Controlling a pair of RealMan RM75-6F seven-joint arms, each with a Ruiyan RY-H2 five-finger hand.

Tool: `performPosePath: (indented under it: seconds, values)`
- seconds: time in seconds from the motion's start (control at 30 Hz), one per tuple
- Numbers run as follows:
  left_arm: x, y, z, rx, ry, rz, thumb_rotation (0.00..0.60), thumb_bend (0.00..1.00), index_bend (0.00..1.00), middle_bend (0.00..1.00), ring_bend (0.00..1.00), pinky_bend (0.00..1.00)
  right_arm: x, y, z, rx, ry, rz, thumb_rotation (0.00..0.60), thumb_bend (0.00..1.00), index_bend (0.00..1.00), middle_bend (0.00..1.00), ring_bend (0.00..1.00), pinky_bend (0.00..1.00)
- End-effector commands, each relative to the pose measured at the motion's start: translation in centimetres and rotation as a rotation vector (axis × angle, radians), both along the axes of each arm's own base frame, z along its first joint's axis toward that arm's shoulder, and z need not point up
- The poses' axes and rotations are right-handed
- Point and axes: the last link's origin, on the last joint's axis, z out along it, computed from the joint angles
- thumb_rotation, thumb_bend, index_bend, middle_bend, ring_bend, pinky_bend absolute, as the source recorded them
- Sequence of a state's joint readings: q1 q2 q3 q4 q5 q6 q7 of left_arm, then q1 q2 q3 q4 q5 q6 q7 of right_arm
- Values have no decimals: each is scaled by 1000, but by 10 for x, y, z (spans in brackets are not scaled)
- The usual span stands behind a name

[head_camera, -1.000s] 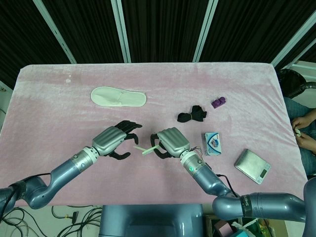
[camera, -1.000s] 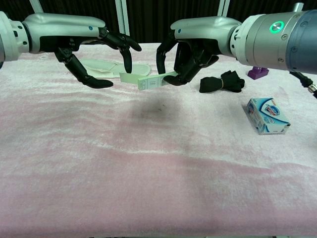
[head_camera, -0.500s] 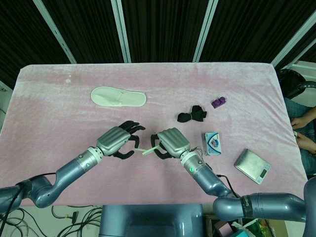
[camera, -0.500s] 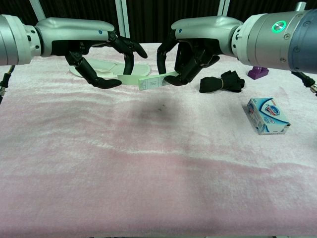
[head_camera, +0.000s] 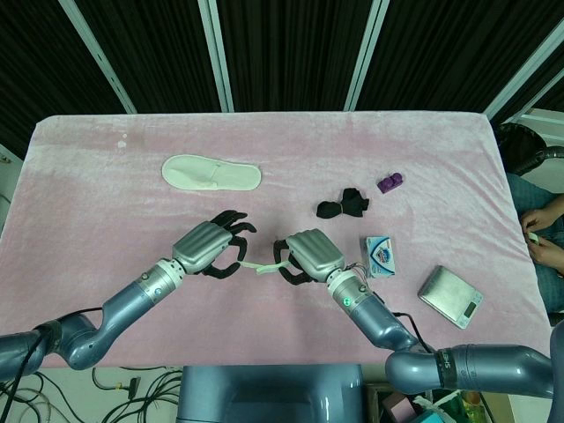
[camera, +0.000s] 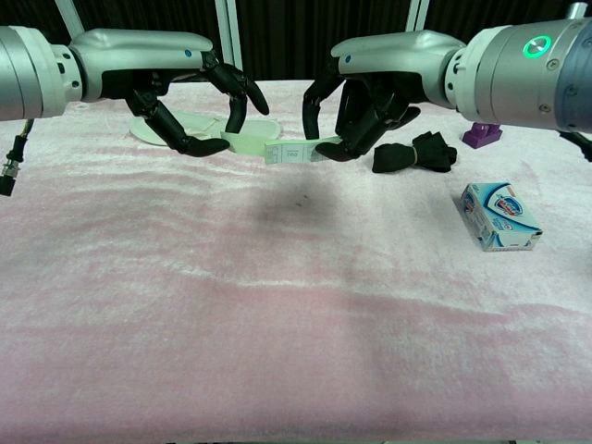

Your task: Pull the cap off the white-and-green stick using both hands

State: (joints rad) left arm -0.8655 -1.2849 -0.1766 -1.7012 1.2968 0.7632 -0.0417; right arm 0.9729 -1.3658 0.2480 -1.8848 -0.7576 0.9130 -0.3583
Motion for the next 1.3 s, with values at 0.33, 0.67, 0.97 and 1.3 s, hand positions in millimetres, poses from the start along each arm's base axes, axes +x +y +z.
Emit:
performPosePath:
  seconds: [0.33, 0.67, 0.97, 1.3]
  values:
    - [-52, -12, 23, 63, 82, 52, 600, 483, 629, 186, 0, 0, -28, -10, 3, -19, 36, -63, 600, 431, 604, 958, 911, 1000]
    - [-96, -15, 22, 83, 98, 133, 600, 482, 614, 173, 0, 0, -42, -3, -16, 7, 48, -69, 600, 435, 604, 958, 911, 1000]
    - [-125, -6, -8, 59, 108, 217, 600, 481, 585, 159, 0, 0, -52, 7, -60, 13, 88, -72, 600, 435, 604, 957, 910, 1000]
    - [-144, 5, -34, 49, 151, 257, 600, 469, 560, 150, 0, 0, -59, 11, -91, 5, 126, -77, 600, 432, 604, 957, 910, 1000]
